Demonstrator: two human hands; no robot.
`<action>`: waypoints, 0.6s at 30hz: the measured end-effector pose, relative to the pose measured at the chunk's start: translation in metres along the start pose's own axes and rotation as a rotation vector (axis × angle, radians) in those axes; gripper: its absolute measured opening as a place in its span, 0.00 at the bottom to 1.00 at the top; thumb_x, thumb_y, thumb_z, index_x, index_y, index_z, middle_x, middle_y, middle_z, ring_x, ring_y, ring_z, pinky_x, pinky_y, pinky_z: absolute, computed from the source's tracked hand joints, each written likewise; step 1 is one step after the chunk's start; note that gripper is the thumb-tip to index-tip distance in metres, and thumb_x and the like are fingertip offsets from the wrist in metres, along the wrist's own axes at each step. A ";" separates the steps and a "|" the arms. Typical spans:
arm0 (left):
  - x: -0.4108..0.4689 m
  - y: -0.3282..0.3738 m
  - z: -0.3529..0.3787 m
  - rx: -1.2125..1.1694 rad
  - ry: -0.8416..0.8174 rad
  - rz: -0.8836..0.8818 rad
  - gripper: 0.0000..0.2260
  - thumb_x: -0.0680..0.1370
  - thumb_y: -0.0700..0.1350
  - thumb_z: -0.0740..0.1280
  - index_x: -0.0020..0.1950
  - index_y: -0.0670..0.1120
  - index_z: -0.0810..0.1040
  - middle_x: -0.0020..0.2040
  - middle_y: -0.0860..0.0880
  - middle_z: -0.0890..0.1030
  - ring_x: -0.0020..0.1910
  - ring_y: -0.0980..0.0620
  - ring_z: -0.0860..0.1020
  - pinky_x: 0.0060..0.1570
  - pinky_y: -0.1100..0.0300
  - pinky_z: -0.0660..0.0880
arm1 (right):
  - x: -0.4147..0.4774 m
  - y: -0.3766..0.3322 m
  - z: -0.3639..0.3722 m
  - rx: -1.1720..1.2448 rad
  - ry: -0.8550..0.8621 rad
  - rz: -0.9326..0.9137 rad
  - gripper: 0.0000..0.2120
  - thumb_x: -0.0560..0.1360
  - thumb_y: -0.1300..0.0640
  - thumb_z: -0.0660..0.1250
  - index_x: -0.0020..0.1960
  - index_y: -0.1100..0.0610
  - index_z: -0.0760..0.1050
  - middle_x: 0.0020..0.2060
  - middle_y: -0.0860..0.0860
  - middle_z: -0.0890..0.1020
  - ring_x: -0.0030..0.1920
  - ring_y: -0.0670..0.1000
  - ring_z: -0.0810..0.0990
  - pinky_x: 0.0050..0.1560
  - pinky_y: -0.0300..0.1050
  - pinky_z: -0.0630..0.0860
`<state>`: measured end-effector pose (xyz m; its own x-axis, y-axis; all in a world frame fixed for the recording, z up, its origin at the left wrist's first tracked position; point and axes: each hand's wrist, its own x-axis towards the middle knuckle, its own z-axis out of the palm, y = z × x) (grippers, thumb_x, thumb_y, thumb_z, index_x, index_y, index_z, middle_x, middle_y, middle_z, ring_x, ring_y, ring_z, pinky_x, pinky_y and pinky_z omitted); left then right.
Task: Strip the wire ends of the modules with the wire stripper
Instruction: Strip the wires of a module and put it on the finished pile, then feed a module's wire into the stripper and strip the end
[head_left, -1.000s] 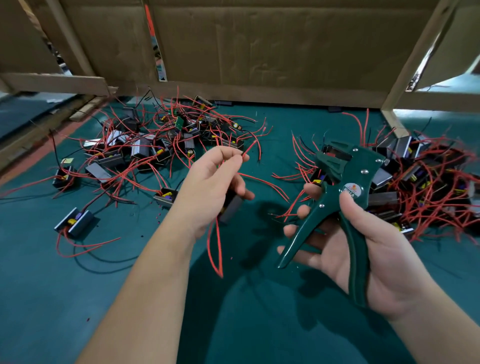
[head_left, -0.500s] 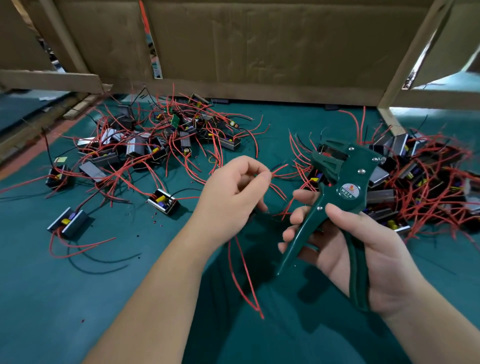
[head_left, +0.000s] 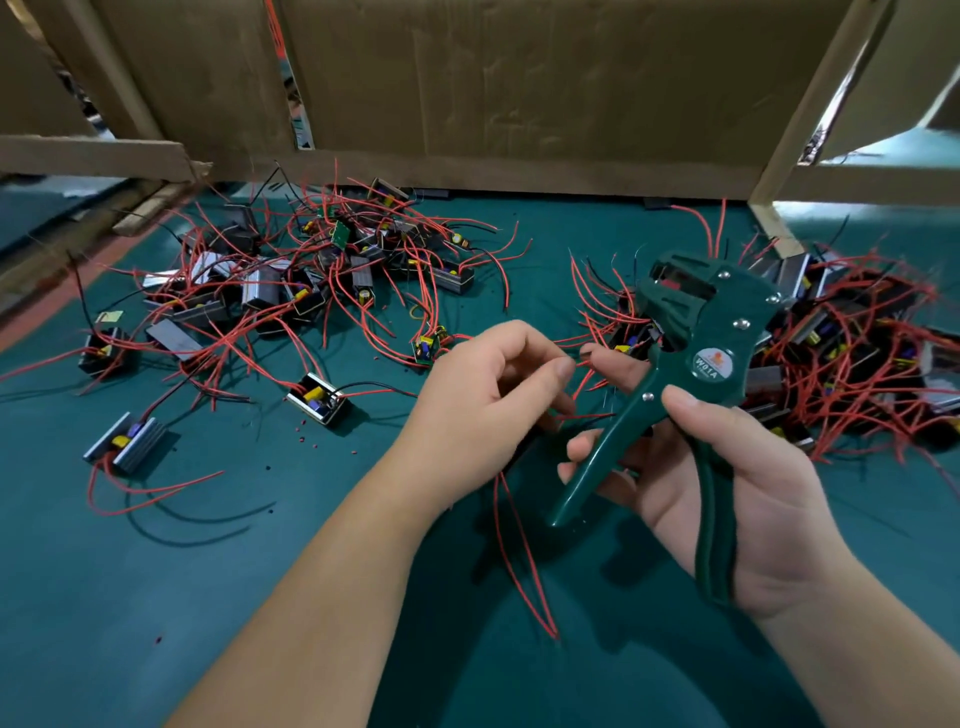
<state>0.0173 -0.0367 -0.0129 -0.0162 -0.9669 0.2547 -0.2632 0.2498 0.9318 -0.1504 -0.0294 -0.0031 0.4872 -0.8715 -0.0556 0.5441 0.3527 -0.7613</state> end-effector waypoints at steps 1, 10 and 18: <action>0.001 0.000 0.000 -0.029 0.036 -0.017 0.06 0.79 0.42 0.65 0.42 0.50 0.75 0.33 0.51 0.83 0.30 0.57 0.79 0.34 0.68 0.73 | 0.000 0.000 0.000 -0.005 0.003 0.003 0.30 0.64 0.56 0.71 0.64 0.66 0.74 0.40 0.63 0.81 0.38 0.61 0.81 0.43 0.57 0.80; 0.006 0.000 -0.007 -0.118 0.190 0.003 0.03 0.76 0.47 0.64 0.43 0.49 0.74 0.27 0.55 0.71 0.27 0.55 0.70 0.30 0.64 0.70 | -0.005 -0.005 -0.004 -0.076 -0.042 -0.074 0.23 0.65 0.59 0.70 0.59 0.65 0.77 0.54 0.62 0.80 0.39 0.63 0.81 0.44 0.62 0.78; 0.005 0.006 -0.021 -0.241 0.068 0.078 0.04 0.77 0.42 0.64 0.43 0.47 0.75 0.28 0.53 0.75 0.28 0.57 0.72 0.29 0.66 0.71 | 0.000 -0.009 -0.011 -0.117 0.018 0.021 0.30 0.57 0.55 0.77 0.57 0.64 0.78 0.50 0.66 0.81 0.39 0.62 0.82 0.43 0.59 0.80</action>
<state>0.0355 -0.0390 -0.0009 0.0396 -0.9405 0.3374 -0.0266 0.3365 0.9413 -0.1632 -0.0364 -0.0031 0.4848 -0.8707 -0.0832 0.4496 0.3297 -0.8302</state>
